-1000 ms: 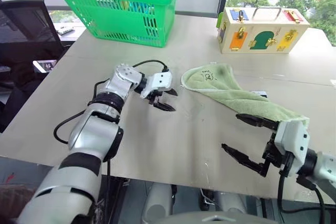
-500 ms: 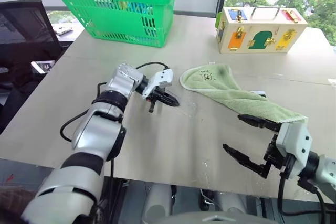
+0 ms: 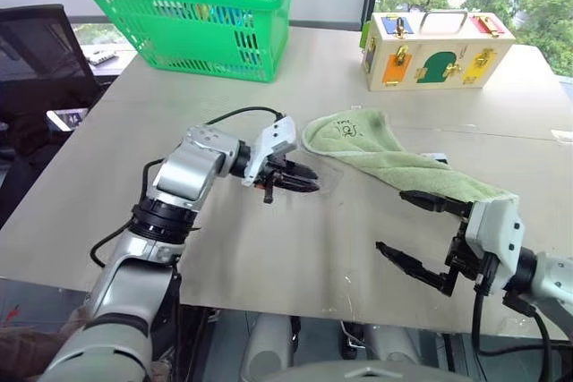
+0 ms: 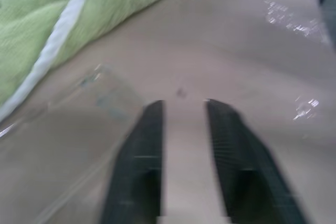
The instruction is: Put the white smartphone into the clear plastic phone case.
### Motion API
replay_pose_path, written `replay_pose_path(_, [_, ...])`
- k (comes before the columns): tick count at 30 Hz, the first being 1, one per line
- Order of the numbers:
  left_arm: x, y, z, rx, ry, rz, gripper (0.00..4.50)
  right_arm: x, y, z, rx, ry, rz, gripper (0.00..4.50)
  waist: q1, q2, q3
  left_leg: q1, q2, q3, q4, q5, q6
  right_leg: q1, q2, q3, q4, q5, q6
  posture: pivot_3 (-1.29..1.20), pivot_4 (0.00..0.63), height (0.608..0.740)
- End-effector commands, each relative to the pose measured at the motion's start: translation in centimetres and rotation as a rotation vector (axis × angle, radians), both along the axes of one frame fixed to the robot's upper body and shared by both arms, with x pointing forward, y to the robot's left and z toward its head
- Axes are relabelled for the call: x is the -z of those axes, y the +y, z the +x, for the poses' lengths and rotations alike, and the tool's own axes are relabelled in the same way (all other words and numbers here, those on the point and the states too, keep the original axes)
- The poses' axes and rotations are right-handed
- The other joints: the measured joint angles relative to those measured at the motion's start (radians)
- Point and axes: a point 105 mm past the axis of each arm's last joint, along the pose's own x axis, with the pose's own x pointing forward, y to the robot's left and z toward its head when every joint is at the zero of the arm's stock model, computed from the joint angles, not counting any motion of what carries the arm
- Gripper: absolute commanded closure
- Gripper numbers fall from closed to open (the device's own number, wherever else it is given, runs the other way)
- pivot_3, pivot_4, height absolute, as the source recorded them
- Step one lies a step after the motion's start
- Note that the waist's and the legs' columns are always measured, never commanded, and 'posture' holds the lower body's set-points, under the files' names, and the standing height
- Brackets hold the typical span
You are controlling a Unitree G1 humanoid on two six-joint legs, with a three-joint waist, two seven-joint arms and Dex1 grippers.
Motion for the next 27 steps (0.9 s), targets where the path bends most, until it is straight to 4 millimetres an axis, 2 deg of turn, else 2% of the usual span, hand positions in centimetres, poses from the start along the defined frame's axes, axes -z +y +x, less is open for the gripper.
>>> replay_pose_path(1, [-0.1, 0.1, 1.9, 0.018, -0.109, 0.032, 1.29, -0.6, 0.1, -0.3, -0.007, -0.026, -0.003, 0.0, 0.01, 0.0, 0.0, 0.0, 0.0, 0.0, 0.0, 0.0, 0.0, 0.0, 0.0, 0.0, 0.0, 0.0, 0.0, 0.0, 0.15, 0.74])
replay_pose_path(12, [3.3, 1.5, 5.5, 0.083, -0.189, 0.268, 1.29, -0.3, -1.1, -1.2, 0.116, -0.017, -0.027, 0.0, 0.023, -0.001, 0.0, -0.002, -0.001, 0.0, 0.0, 0.0, 0.0, 0.0, 0.0, -0.001, -0.001, 0.0, 0.0, 0.0, 0.15, 0.74])
replay_pose_path(13, [3.6, 1.5, 5.6, 0.095, -0.196, 0.286, 1.85, -0.2, -1.3, -1.2, 0.134, -0.012, -0.028, 0.0, 0.023, -0.002, -0.001, -0.002, -0.001, 0.0, 0.0, 0.0, 0.0, 0.0, -0.001, -0.001, -0.001, 0.0, 0.0, 0.0, 0.15, 0.74])
replay_pose_path(14, [3.8, 1.6, 5.6, 0.105, -0.199, 0.298, 1.95, -0.1, -1.4, -1.2, 0.15, -0.006, -0.029, 0.0, 0.022, -0.002, -0.001, -0.002, -0.001, 0.0, 0.0, 0.0, 0.0, 0.0, -0.001, -0.001, -0.001, 0.0, 0.0, 0.0, 0.15, 0.74])
replay_pose_path(15, [3.9, 1.6, 5.5, 0.11, -0.195, 0.3, 2.52, 0.0, -1.6, -1.2, 0.166, 0.008, -0.027, 0.0, 0.021, -0.002, -0.001, -0.001, -0.001, 0.0, 0.0, 0.0, 0.0, 0.0, -0.001, -0.001, -0.001, 0.0, 0.0, 0.0, 0.15, 0.74])
replay_pose_path(19, [4.0, 1.6, 5.2, 0.125, -0.147, 0.277, 4.16, 0.5, -2.2, -1.3, 0.219, 0.027, -0.049, 0.0, 0.02, -0.002, -0.002, 0.0, -0.001, 0.0, 0.0, 0.0, 0.0, 0.001, -0.001, -0.001, -0.001, 0.0, 0.0, 0.0, 0.15, 0.74])
replay_pose_path(20, [3.8, 1.6, 5.0, 0.127, -0.124, 0.256, 4.42, 0.5, -2.3, -1.4, 0.227, 0.027, -0.048, 0.0, 0.02, -0.002, -0.003, 0.0, -0.001, 0.0, 0.0, 0.0, 0.0, 0.001, -0.001, -0.001, 0.0, 0.0, 0.0, 0.0, 0.15, 0.74])
replay_pose_path(25, [2.2, 2.1, 3.5, 0.125, 0.041, 0.132, 4.48, 0.7, -2.6, -1.8, 0.256, 0.028, -0.04, 0.0, 0.012, -0.002, -0.003, -0.001, 0.0, 0.0, 0.0, 0.0, 0.0, 0.0, -0.001, -0.001, -0.001, 0.0, 0.0, 0.0, 0.15, 0.74])
replay_pose_path(27, [1.3, 1.4, 2.1, 0.144, 0.061, 0.089, 4.48, 0.8, -2.6, -1.9, 0.259, 0.031, -0.04, 0.0, 0.001, -0.002, -0.003, -0.001, 0.0, 0.0, 0.0, 0.0, 0.0, 0.0, -0.001, -0.001, -0.001, 0.0, 0.0, 0.0, 0.15, 0.74])
